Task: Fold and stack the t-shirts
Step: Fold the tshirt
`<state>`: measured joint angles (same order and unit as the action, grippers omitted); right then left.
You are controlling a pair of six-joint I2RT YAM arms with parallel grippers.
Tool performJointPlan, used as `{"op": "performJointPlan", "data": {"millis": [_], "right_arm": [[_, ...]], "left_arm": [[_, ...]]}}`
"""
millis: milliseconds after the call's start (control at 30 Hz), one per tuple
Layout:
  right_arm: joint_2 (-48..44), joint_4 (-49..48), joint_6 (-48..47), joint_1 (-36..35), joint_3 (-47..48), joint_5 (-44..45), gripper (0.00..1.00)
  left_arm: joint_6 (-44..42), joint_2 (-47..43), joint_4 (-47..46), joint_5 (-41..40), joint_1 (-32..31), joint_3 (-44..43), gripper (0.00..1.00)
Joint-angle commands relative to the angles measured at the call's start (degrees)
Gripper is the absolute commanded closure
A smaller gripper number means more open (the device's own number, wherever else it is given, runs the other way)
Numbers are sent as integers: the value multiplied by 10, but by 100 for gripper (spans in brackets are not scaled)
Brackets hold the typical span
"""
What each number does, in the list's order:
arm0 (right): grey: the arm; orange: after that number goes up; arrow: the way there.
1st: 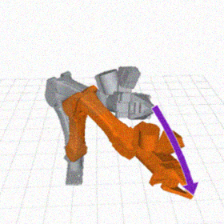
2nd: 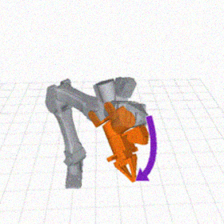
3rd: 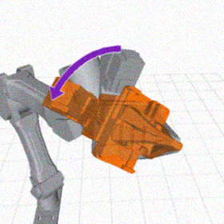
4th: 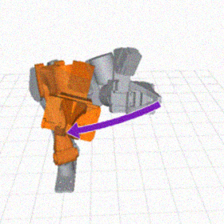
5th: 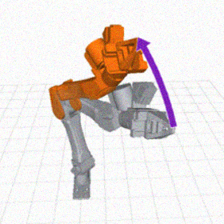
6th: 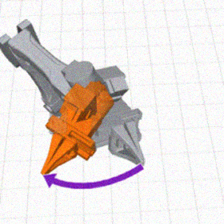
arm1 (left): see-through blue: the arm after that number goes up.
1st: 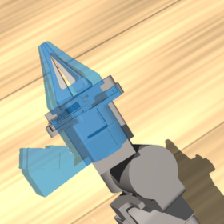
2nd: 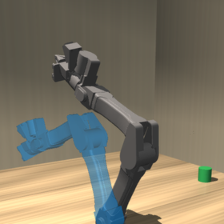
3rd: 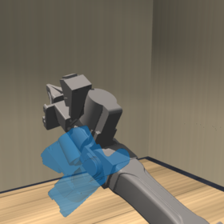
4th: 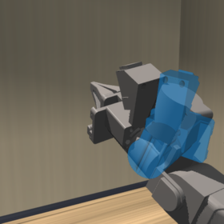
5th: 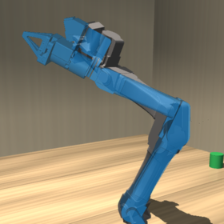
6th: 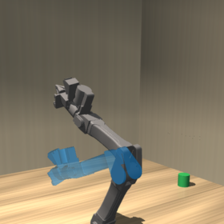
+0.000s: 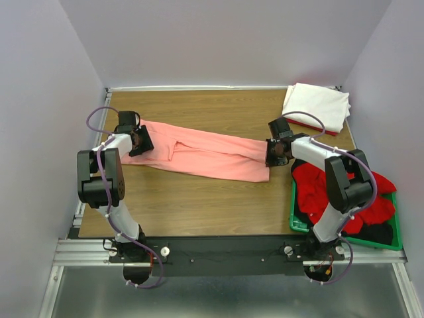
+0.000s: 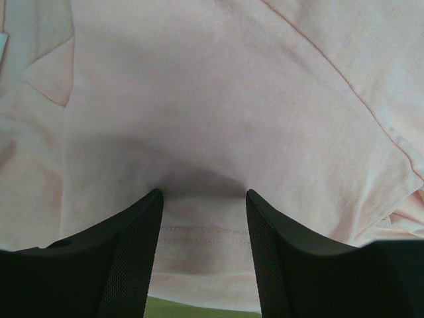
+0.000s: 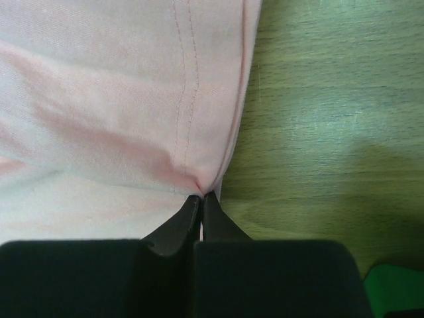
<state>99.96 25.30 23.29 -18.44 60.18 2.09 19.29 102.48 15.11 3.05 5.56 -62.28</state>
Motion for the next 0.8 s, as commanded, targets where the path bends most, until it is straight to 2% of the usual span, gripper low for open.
{"op": "performJointPlan", "data": {"millis": [0, 467, 533, 567, 600, 667, 767], "right_arm": [[-13, 14, -17, -1, -15, 45, 96], [-28, 47, 14, -1, -50, 78, 94], [-34, 52, 13, 0, -50, 76, 85], [-39, 53, 11, -1, -48, 71, 72], [-42, 55, 10, -1, -46, 68, 66], [-49, 66, 2, -1, -32, 61, 57], [-66, 91, -10, -1, -14, 60, 50]], "left_arm": [[-10, 11, -6, -1, 3, 13, 39], [-21, 68, 2, -22, 5, -30, 39], [-22, 74, 0, -18, 5, -35, 39], [-24, 76, -4, -14, 4, -37, 39], [-30, 76, -6, -2, 4, -40, 39], [-34, 76, -10, 6, 3, -46, 39], [-43, 75, -10, 19, 0, -56, 39]]}}
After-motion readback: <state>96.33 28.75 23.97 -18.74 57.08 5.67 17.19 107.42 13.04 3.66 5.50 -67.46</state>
